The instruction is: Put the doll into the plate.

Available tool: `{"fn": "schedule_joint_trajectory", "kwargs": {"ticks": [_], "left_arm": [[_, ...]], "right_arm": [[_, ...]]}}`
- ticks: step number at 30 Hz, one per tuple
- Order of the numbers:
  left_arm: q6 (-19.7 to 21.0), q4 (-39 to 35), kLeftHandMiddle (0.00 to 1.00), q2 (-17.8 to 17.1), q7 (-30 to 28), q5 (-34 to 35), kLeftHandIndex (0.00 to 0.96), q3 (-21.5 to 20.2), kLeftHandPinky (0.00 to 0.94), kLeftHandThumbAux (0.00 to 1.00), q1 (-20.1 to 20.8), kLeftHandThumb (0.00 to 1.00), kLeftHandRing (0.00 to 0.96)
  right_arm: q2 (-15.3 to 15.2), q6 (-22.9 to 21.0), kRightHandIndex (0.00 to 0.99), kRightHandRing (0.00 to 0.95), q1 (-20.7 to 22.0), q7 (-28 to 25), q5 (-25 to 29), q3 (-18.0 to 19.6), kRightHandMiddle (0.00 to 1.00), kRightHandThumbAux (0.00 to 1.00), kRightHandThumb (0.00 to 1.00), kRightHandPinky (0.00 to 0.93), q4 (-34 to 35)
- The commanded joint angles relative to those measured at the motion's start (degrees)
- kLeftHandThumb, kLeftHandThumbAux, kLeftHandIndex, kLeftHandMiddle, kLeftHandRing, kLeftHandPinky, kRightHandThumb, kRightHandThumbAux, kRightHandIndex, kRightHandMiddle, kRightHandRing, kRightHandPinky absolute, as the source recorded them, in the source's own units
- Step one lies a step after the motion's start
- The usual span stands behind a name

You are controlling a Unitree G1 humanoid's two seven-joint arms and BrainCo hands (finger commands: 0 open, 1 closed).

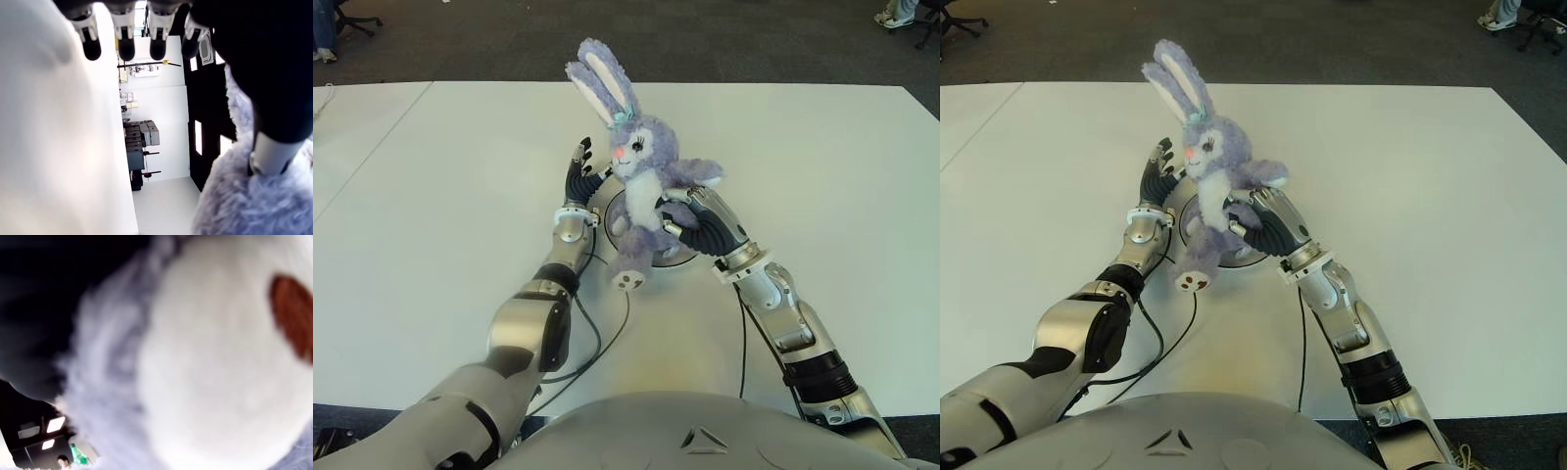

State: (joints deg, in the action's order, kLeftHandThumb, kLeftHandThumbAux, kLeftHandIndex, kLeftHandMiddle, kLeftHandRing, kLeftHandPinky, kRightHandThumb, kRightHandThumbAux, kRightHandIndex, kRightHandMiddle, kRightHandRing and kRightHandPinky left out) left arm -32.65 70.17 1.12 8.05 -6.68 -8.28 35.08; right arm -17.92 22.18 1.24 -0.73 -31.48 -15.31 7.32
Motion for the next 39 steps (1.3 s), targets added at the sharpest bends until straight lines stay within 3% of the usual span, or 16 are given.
{"fn": "schedule_joint_trajectory", "kwargs": {"ticks": [1,16,28,39], "left_arm": [[5.17,7.23,0.056,0.97,-3.34,0.68,0.029,-0.52,0.046,0.627,-12.35,0.0,0.042],[5.44,7.58,0.018,-1.15,-3.64,1.35,0.0,-1.58,0.0,0.486,-11.61,0.0,0.007],[6.79,7.91,0.009,-1.76,-6.17,2.82,0.0,-3.43,0.004,0.496,-11.64,0.0,0.001],[5.68,7.55,0.013,-2.2,-5.6,1.8,0.0,-2.46,0.011,0.488,-12.1,0.0,0.005]], "right_arm": [[0.09,0.25,0.438,0.89,-1.87,-0.24,-0.59,-1.38,0.896,0.717,0.703,0.887,-1.39],[0.79,2.44,0.438,0.891,-2.89,1.15,2.97,-1.36,0.897,0.716,0.702,0.887,-4.88],[1.34,5.23,0.438,0.885,-2.87,2.91,3.7,-1.37,0.884,0.718,0.702,0.879,-8.28],[1.14,6.11,0.438,0.884,-3.35,4.23,3.03,-1.35,0.875,0.719,0.701,0.883,-9.81]]}}
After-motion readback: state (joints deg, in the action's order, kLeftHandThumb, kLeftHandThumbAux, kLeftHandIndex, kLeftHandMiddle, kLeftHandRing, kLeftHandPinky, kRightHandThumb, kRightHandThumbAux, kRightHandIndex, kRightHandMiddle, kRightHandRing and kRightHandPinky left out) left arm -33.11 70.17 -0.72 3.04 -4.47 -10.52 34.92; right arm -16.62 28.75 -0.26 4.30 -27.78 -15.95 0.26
